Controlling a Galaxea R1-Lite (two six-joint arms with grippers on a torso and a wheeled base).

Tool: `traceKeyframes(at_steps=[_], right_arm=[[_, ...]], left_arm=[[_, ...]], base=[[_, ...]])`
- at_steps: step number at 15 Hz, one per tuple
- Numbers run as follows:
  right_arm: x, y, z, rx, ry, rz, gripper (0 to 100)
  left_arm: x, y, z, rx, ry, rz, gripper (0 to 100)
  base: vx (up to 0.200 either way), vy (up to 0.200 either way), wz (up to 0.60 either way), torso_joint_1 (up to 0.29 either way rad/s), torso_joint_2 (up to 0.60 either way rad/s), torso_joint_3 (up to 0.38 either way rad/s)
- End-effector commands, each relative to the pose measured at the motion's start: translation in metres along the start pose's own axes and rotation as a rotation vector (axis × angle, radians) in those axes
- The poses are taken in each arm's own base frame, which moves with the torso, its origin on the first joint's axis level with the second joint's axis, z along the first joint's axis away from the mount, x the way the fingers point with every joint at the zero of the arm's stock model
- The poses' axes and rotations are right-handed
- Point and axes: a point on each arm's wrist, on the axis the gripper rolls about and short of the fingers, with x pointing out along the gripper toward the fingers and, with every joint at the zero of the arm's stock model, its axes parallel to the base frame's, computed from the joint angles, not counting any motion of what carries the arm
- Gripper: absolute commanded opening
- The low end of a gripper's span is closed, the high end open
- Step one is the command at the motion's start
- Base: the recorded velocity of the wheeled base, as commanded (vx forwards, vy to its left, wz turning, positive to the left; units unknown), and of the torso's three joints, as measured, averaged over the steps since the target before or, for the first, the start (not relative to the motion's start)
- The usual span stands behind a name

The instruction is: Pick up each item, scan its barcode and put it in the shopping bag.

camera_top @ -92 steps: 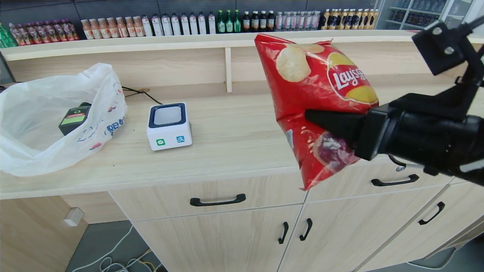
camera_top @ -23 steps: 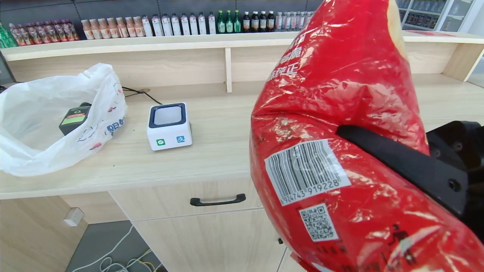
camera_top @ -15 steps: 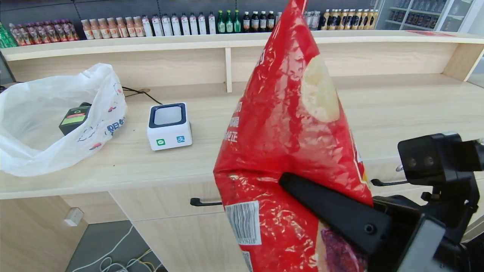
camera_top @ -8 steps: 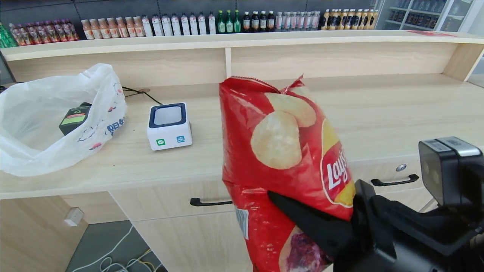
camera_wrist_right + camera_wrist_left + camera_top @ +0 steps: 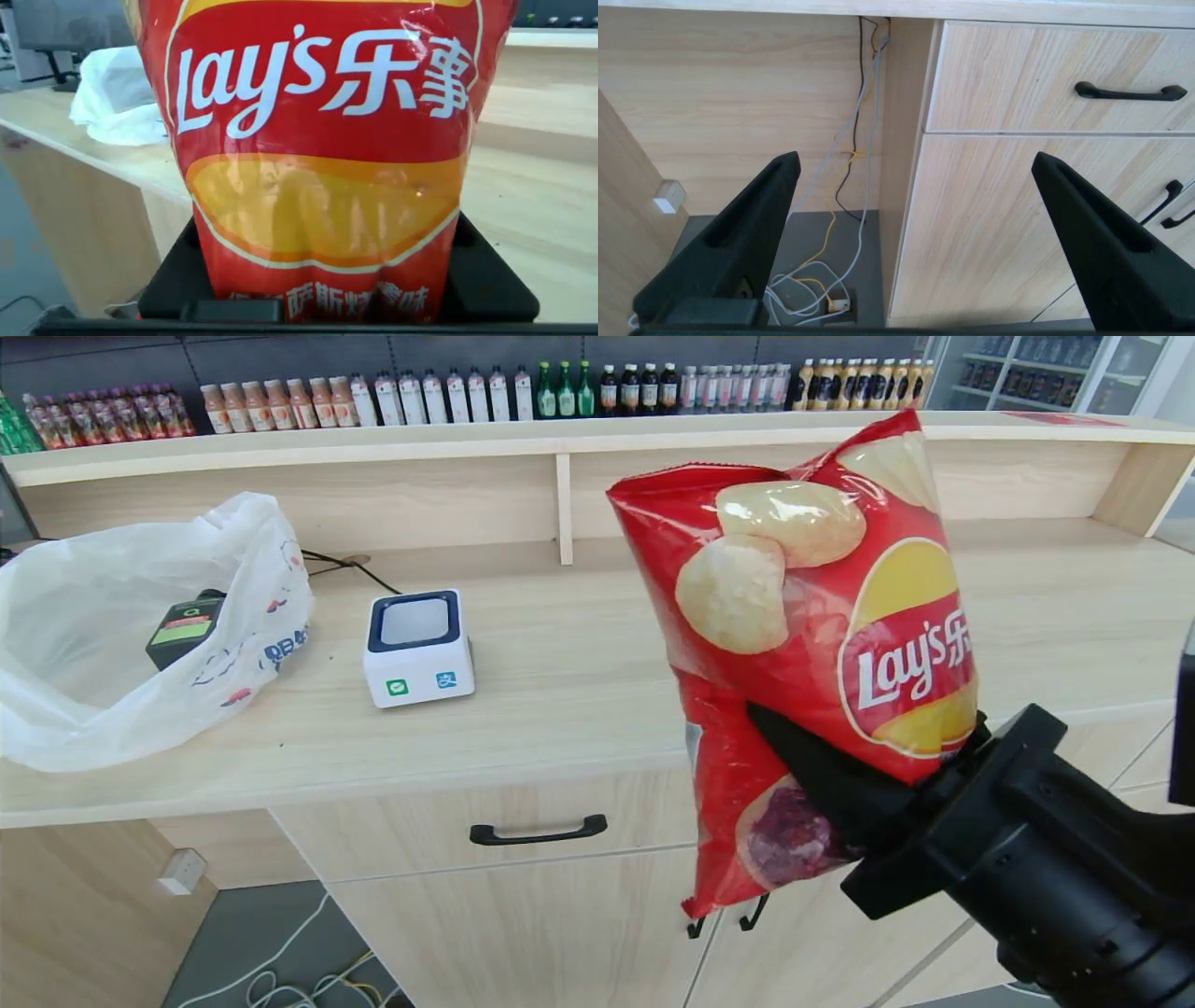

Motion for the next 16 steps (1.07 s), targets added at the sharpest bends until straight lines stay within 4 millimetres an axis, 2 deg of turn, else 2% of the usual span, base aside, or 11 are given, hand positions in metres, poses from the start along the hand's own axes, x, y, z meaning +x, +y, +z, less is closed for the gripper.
traceKeyframes(at_steps=[1,4,8,10,16], right_arm=[[0.002,-0.02,0.0,-0.053,-0.001,-0.112,0],[0.005,-0.051,-0.001,-0.092,-0.007,-0.245,0],[0.009,-0.065,-0.003,-0.007,-0.015,-0.296,0],[0.013,-0.072,0.004,0.021,-0.056,-0.322,0],[0.021,-0.076,0.011,0.056,-0.104,-0.335,0]], left_arm=[[0.0,0.0,0.0,0.0,0.0,0.0,100],[0.0,0.0,0.0,-0.002,0.0,0.002,100],[0.0,0.0,0.0,-0.002,0.0,0.002,100],[0.0,0.0,0.0,-0.002,0.0,0.002,100],[0.0,0.0,0.0,-0.003,0.0,0.002,100]], base=[[0.0,0.0,0.0,0.0,0.0,0.0],[0.0,0.0,0.0,0.0,0.0,0.0],[0.0,0.0,0.0,0.0,0.0,0.0],[0.0,0.0,0.0,0.0,0.0,0.0],[0.0,0.2,0.0,0.003,0.0,0.003]])
